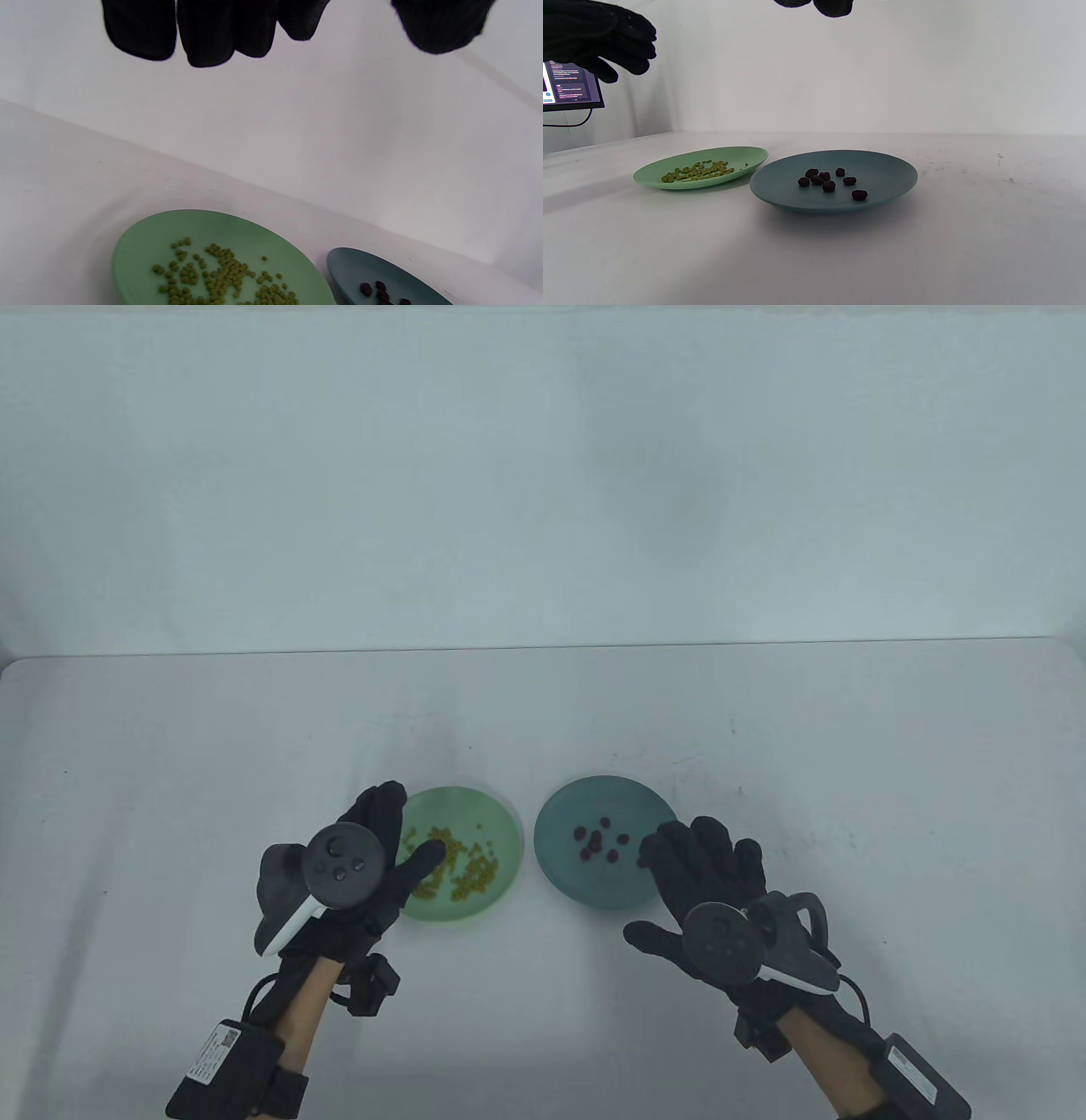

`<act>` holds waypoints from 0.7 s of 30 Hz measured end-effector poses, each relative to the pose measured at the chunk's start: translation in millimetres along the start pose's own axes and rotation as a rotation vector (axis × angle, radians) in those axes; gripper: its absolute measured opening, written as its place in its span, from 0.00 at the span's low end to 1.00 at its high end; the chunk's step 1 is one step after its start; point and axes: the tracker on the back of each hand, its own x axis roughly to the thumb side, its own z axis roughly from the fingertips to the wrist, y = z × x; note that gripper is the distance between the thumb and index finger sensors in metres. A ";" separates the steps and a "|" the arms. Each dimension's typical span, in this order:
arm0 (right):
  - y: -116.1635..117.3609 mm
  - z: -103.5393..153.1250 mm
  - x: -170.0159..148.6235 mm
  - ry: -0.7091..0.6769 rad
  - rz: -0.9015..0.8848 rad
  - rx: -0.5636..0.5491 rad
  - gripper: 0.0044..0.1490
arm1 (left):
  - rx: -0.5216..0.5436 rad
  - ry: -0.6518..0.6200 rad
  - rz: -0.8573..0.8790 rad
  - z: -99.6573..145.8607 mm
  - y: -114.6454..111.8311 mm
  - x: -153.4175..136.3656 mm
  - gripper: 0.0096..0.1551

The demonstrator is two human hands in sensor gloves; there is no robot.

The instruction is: Pick cranberries with hand pinch into plate

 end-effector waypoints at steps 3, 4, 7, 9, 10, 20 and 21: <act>0.3 0.2 0.7 -0.006 0.004 0.002 0.61 | -0.011 -0.071 -0.036 7.3 -1.9 8.1 0.53; 0.3 0.3 0.9 -0.007 0.004 0.001 0.61 | -0.017 -0.083 -0.040 9.3 -2.9 9.3 0.54; 0.7 0.5 1.1 -0.010 0.005 -0.001 0.61 | -0.060 -0.131 -0.064 17.5 -6.7 12.1 0.56; 1.8 0.5 1.5 -0.012 0.004 0.001 0.61 | -0.077 -0.156 -0.081 24.0 -11.3 12.5 0.57; 2.2 0.5 1.7 -0.012 0.004 0.003 0.61 | -0.086 -0.163 -0.090 25.7 -13.3 12.5 0.57; 6.4 0.1 1.3 0.004 0.018 0.017 0.61 | -0.159 -0.192 -0.146 32.9 -29.5 4.9 0.60; 6.5 0.1 1.2 0.006 0.020 0.017 0.61 | -0.157 -0.192 -0.140 33.3 -29.7 4.1 0.60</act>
